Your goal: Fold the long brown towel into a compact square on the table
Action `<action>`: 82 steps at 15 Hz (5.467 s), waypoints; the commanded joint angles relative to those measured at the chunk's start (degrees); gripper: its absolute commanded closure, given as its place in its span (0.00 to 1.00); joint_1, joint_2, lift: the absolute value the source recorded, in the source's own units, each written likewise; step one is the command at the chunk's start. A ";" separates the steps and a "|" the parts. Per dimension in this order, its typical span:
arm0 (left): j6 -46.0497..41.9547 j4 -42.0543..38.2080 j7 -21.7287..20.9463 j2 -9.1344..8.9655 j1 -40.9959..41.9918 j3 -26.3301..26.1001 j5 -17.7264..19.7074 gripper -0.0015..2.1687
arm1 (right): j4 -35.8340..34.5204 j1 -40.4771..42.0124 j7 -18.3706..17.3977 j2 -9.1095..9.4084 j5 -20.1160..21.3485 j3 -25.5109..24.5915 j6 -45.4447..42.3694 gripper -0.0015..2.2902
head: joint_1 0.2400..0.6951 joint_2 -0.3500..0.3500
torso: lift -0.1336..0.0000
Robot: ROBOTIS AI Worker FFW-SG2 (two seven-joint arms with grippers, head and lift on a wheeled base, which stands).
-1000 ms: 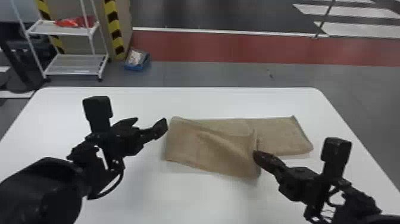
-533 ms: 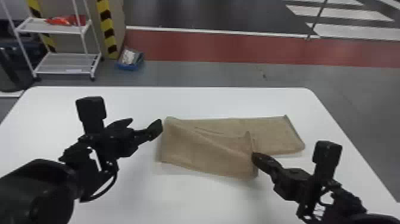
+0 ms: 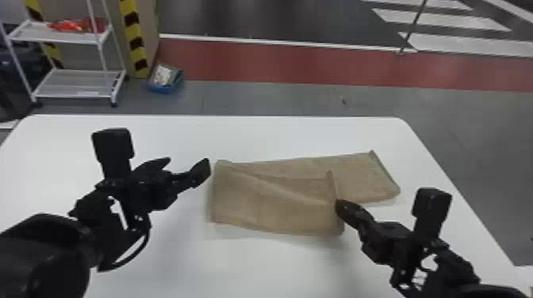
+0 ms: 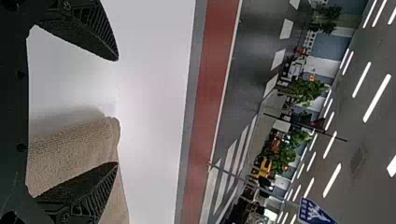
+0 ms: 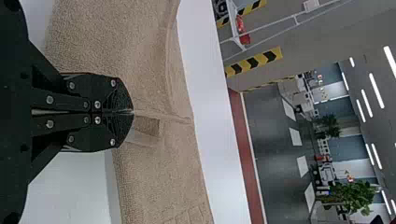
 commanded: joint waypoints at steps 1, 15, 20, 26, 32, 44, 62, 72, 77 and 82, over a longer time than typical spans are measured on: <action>0.17 0.00 -0.01 0.00 -0.16 -0.02 0.00 0.04 | 0.81 -0.89 -0.53 0.06 0.11 -0.03 2.54 0.65 | 1.00 0.28 | 0.04; 0.17 0.44 -1.07 0.18 0.10 0.51 0.88 0.04 | 3.35 -2.39 -3.35 0.15 1.43 -0.38 2.89 0.17 | 1.00 0.25 | 0.04; 0.17 0.26 -1.24 0.44 0.72 0.77 1.14 0.04 | 4.06 -3.71 -4.75 0.32 1.43 0.50 4.12 0.18 | 1.00 0.26 | 0.04; 0.17 0.26 -1.33 0.53 0.72 1.03 1.41 0.04 | 4.23 -4.67 -4.84 0.32 1.34 2.08 7.11 0.25 | 1.00 0.28 | 0.04; 0.17 0.18 -1.33 0.53 0.80 1.30 1.67 0.04 | 4.23 -5.46 -4.84 0.32 0.99 2.17 9.75 0.37 | 1.00 0.30 | 0.04; 1.05 -0.53 -1.24 0.44 0.89 1.47 1.76 0.04 | 0.28 -6.69 -5.54 0.06 -0.33 0.58 12.56 0.42 | 1.00 0.30 | 0.04; 1.75 -1.58 -0.80 0.35 0.80 2.27 1.58 0.04 | 15.40 -17.50 1.49 -7.50 -3.58 -5.74 -2.03 0.57 | 1.00 0.18 | 0.04; 2.45 -1.93 -0.63 0.62 1.60 2.35 1.49 0.04 | 19.09 -22.07 1.84 -9.52 -3.32 -7.50 -1.15 0.57 | 1.00 0.14 | 0.04; 2.45 -1.85 -0.80 0.62 1.77 2.35 1.32 0.04 | 25.94 -23.31 1.84 -10.40 -0.77 -6.45 -3.09 0.57 | 1.00 0.12 | 0.04; 2.45 -1.85 -0.80 0.62 1.68 2.35 1.23 0.04 | 27.00 -23.66 1.93 -10.84 0.02 -6.27 -4.32 0.57 | 1.00 0.10 | 0.04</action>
